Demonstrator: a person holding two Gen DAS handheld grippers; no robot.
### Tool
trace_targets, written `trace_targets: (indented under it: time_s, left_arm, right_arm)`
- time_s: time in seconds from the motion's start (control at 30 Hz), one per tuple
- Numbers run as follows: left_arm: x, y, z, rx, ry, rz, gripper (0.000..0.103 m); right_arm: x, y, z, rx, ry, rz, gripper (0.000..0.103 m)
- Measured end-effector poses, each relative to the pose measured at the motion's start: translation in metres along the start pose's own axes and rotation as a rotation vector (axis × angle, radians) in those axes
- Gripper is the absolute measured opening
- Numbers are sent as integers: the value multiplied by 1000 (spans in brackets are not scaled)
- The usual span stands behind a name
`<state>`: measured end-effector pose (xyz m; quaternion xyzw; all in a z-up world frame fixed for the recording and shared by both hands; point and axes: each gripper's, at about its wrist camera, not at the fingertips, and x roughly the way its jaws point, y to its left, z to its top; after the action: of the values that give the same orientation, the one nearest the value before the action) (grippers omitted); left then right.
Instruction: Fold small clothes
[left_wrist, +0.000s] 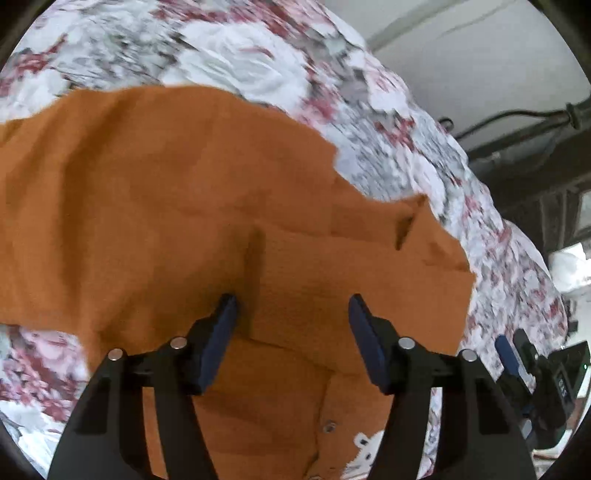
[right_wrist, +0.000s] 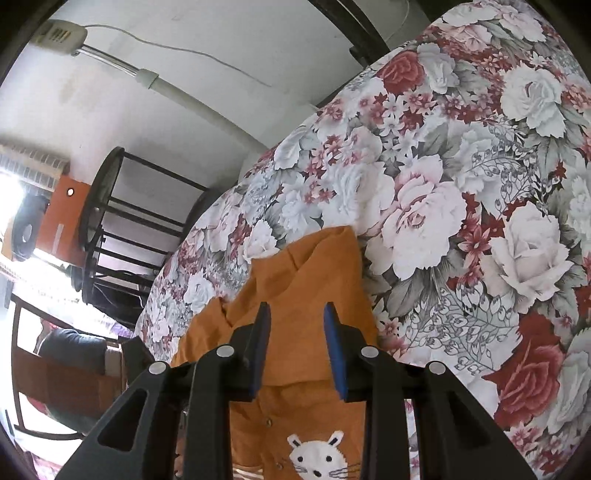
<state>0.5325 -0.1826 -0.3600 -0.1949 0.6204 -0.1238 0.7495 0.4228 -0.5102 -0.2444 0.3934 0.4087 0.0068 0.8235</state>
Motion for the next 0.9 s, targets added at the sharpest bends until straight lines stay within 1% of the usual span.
trace_targets:
  time_s: [0.07, 0.17, 0.2, 0.23, 0.3, 0.33, 0.37, 0.4, 0.47, 0.53, 0.57, 0.63, 0.73, 0.77, 0.83, 0.9]
  left_arm:
    - [-1, 4, 1, -11, -2, -19, 61]
    - [0, 0, -3, 27, 2, -25, 59]
    - [3, -5, -5, 50, 13, -45, 52]
    - [4, -9, -6, 68, 19, -46, 38]
    - [3, -13, -7, 95, 4, -23, 26]
    - [0, -12, -8, 94, -14, -21, 17]
    - [-1, -12, -8, 91, -18, -25, 14]
    - [-6, -11, -7, 87, -31, -23, 13]
    - [-23, -12, -7, 98, -86, -3, 12]
    - [-37, -12, -7, 112, -121, 11, 11]
    - [-41, -11, -7, 121, -125, 16, 12]
    - [-38, -5, -8, 131, -99, 34, 12]
    - [-24, 6, -9, 116, -61, 106, 12]
    - [-23, 10, -8, 104, -57, 115, 12]
    - [-26, 16, -6, 87, -65, 117, 12]
    - [-31, 17, -5, 96, -90, 151, 12]
  right_arm:
    - [2, 2, 0, -7, 5, 0, 31]
    - [7, 4, -3, -16, 14, -7, 31]
    - [9, 4, -3, -16, 17, -9, 31]
    - [9, 4, -3, -17, 18, -11, 31]
    - [11, 4, -2, -22, 14, -17, 31]
    - [12, 5, -1, -26, 10, -22, 31]
    - [13, 5, 0, -33, 5, -28, 31]
    - [15, 6, 3, -46, -5, -43, 30]
    - [16, 8, 8, -63, -28, -62, 30]
    - [20, 9, 12, -66, -51, -70, 27]
    - [23, 9, 14, -59, -52, -66, 26]
    - [31, 9, 15, -55, -43, -60, 24]
    - [46, 15, 8, -101, -12, -78, 23]
    - [51, 15, 6, -111, -2, -86, 23]
    - [59, 14, 3, -120, 14, -95, 23]
    - [63, 13, 2, -125, 19, -104, 23]
